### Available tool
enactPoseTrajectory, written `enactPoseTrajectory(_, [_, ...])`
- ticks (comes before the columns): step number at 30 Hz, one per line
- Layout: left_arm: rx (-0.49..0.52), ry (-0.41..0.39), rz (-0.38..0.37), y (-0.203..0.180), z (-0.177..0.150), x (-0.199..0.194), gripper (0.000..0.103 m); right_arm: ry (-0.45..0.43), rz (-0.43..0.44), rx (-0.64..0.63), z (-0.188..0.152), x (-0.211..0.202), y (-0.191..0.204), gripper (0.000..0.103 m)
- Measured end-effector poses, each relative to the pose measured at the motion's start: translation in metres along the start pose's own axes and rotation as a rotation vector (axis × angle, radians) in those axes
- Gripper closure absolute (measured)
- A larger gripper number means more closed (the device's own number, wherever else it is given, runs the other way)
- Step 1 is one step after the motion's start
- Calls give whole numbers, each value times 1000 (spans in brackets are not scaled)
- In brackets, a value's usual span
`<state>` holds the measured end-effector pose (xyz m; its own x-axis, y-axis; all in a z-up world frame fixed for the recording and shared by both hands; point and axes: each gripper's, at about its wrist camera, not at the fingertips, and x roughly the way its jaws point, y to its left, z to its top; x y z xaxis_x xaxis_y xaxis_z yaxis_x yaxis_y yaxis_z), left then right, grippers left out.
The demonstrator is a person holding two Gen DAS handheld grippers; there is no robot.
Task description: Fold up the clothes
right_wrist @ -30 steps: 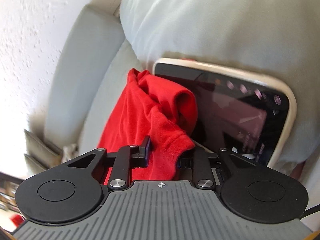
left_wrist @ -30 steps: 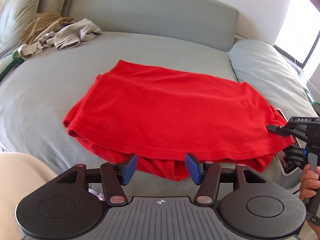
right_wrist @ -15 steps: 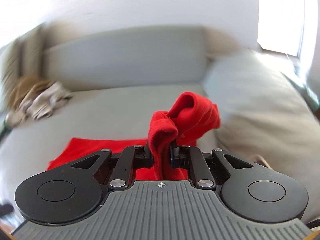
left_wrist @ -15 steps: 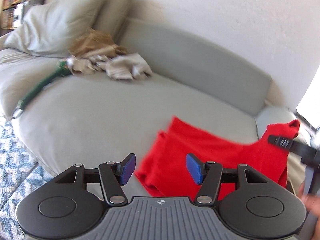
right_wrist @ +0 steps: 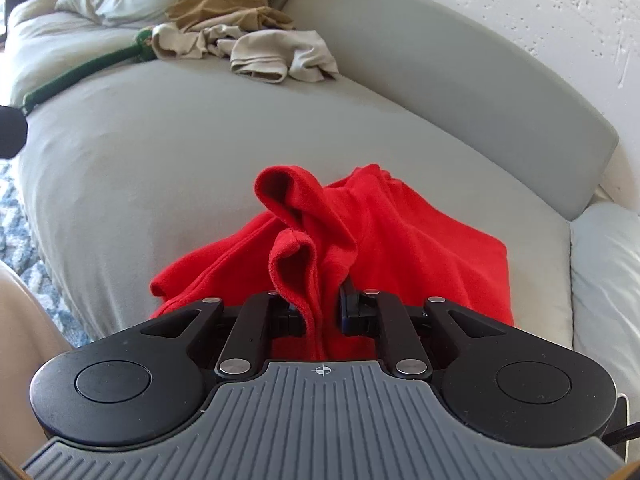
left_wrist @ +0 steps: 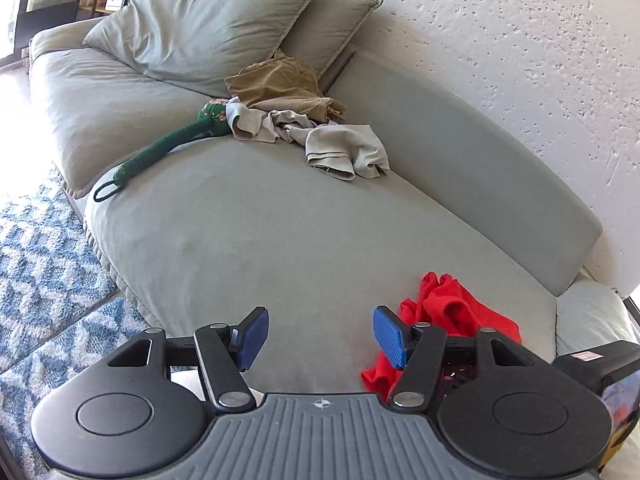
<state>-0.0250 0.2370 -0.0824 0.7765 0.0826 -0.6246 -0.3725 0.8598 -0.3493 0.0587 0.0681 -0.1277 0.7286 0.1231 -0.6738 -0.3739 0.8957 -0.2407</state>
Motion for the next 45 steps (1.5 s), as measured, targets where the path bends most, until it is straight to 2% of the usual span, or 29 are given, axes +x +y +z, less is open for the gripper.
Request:
enactPoseTrajectory(3, [4,-4,-3,0,0,0,45,-73,24,142,3,-19,-23,89])
enactPoseTrajectory(12, [7,1,8,0,-1,2,45,-135,70,153,0,-40,-21,89])
enactPoseTrajectory(16, [9,2,24,0,-1,2,45,-115,86,54,-12,-35,-1,89])
enactPoseTrajectory(18, [13,3,29,-1,-2,2,45,-44,110,-22,-17,-23,8,88])
enactPoseTrajectory(19, [17,4,28,-1,-2,2,45,0,129,-65,-19,-16,13,83])
enactPoseTrajectory(21, [21,9,14,-2,-3,2,44,-14,166,-107,-23,-23,14,68])
enactPoseTrajectory(22, [22,11,7,-1,-3,2,44,-23,204,-110,-24,-30,11,47])
enactPoseTrajectory(23, [21,12,2,-2,-3,2,44,-29,260,-92,-25,-39,3,30])
enactPoseTrajectory(25, [25,10,2,-3,-4,1,44,-24,338,-18,-28,-57,-19,26])
enactPoseTrajectory(26, [34,12,-6,-5,-4,2,44,-21,375,20,-30,-65,-30,26])
enactPoseTrajectory(28, [60,16,-28,-12,-5,3,53,-4,354,114,-36,-68,-57,26])
enactPoseTrajectory(29, [86,26,-62,-18,-6,4,58,5,339,161,-39,-68,-71,26])
enactPoseTrajectory(30, [118,39,-107,-25,-7,5,74,13,324,209,-42,-69,-85,26])
enactPoseTrajectory(31, [159,52,-156,-35,-8,7,83,22,309,256,-45,-70,-98,28])
enactPoseTrajectory(33, [257,76,-247,-61,-14,14,82,40,279,351,-51,-71,-126,32])
enactPoseTrajectory(35, [385,99,-303,-93,-23,30,81,57,248,446,-57,-72,-153,60])
enactPoseTrajectory(36, [448,115,-309,-105,-30,42,81,76,246,503,-58,-62,-164,63])
enactPoseTrajectory(38, [556,174,-305,-122,-44,65,84,104,277,584,-61,-42,-176,65])
enactPoseTrajectory(39, [602,225,-296,-126,-51,75,86,112,290,567,-61,-35,-173,65])
enactPoseTrajectory(41, [693,326,-225,-122,-61,85,89,127,314,512,-60,-21,-164,65])
enactPoseTrajectory(43, [769,371,-155,-111,-67,82,88,188,271,377,-67,-10,-148,68])
enactPoseTrajectory(45, [775,427,-101,-94,-64,76,89,240,223,258,-76,-6,-137,62])
